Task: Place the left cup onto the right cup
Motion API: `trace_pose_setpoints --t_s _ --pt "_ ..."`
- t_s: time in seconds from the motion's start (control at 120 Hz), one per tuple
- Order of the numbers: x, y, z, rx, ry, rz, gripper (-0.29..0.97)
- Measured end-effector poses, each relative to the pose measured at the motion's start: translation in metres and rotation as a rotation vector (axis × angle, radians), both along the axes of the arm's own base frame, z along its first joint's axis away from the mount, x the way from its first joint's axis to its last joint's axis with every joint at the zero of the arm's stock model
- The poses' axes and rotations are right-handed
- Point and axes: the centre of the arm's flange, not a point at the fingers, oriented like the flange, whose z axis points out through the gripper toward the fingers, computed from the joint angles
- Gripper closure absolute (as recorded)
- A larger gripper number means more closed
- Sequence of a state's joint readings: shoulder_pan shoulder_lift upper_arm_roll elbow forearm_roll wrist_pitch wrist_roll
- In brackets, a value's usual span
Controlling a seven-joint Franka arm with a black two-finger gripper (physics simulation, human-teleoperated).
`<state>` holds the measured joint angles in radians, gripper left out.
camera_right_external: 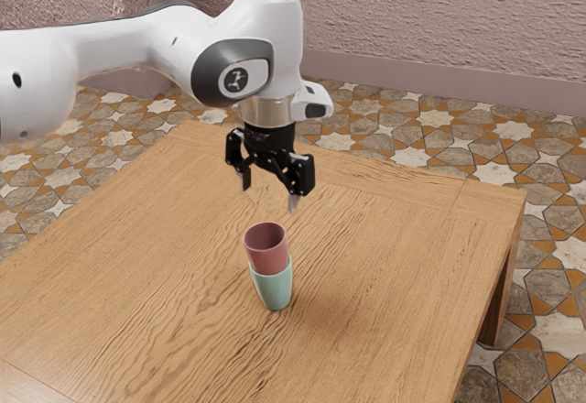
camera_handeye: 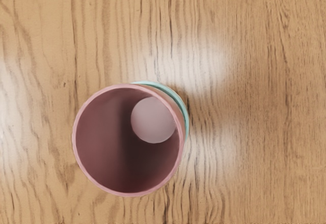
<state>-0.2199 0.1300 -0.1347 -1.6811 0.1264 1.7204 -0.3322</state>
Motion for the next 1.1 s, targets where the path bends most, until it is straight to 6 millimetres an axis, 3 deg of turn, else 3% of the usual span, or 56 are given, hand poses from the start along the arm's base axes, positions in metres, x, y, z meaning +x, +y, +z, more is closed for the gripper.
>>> trace_pose_setpoints --t_s 0.425,0.675,1.1 --pt "0.0 0.044 0.019 -0.004 0.02 -0.011 0.0" --pt "-0.003 0.057 0.03 -0.01 0.026 -0.051 0.0" --pt "0.001 0.106 0.044 -0.016 0.026 -0.071 0.0"
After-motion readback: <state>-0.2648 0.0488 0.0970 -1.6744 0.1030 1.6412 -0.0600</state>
